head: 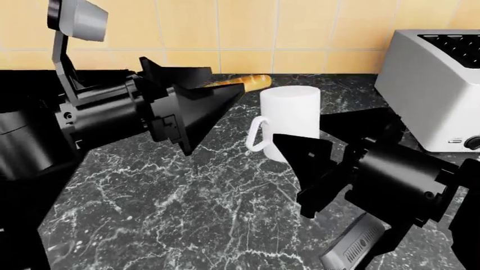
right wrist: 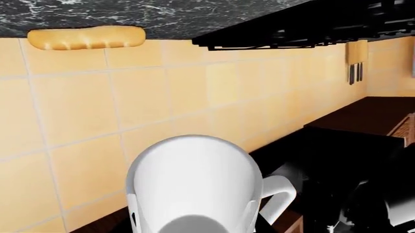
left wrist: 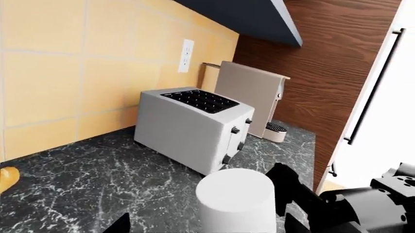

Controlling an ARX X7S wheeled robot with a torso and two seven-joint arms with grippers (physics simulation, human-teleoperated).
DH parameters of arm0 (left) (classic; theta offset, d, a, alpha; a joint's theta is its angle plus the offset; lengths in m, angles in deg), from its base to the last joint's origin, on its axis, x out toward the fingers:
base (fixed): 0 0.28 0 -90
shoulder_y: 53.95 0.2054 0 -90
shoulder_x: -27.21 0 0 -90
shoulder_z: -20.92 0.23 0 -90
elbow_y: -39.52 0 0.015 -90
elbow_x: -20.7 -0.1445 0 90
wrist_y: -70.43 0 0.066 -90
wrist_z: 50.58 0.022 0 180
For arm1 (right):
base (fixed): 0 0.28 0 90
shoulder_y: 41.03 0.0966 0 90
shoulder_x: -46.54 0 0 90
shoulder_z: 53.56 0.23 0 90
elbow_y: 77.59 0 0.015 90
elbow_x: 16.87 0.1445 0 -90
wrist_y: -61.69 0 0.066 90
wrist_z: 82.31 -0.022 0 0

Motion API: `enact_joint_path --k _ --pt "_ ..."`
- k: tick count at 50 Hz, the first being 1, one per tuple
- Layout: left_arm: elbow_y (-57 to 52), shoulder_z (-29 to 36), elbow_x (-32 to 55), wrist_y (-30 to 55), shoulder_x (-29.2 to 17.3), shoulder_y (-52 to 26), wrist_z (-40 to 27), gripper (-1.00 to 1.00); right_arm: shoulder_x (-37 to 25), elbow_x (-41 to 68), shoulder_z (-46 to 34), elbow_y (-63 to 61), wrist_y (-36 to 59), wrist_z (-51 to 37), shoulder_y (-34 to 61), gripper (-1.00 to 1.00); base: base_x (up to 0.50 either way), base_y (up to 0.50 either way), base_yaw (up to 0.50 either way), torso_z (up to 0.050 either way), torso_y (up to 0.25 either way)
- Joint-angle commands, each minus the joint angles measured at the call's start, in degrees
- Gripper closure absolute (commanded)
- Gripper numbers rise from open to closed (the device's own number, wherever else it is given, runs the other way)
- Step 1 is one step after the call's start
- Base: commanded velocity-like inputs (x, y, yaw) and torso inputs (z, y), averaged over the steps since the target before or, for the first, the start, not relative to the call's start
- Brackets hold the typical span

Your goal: A wet mug is on the counter and needs to be dried. Pick it up and place it upside down in the open cabinet.

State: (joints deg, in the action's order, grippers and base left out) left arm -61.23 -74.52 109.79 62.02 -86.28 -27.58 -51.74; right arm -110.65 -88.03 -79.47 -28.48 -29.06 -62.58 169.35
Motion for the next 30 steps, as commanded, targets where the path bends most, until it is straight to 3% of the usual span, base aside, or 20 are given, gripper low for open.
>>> enact_joint_path --k 1,30 --pt "0.1 2.1 -2.3 -2.0 0.3 1.1 3.1 -1.0 0.5 -1.5 1.7 0.4 0.4 -0.2 -0.2 1.0 0.0 0.0 0.0 0.0 0.0" --pt "1.1 6.3 -2.9 -4.4 2.6 -1.3 3.4 -1.0 1.3 -0.8 3.7 -1.2 1.5 1.0 -1.2 1.0 0.0 0.0 0.0 0.0 0.0"
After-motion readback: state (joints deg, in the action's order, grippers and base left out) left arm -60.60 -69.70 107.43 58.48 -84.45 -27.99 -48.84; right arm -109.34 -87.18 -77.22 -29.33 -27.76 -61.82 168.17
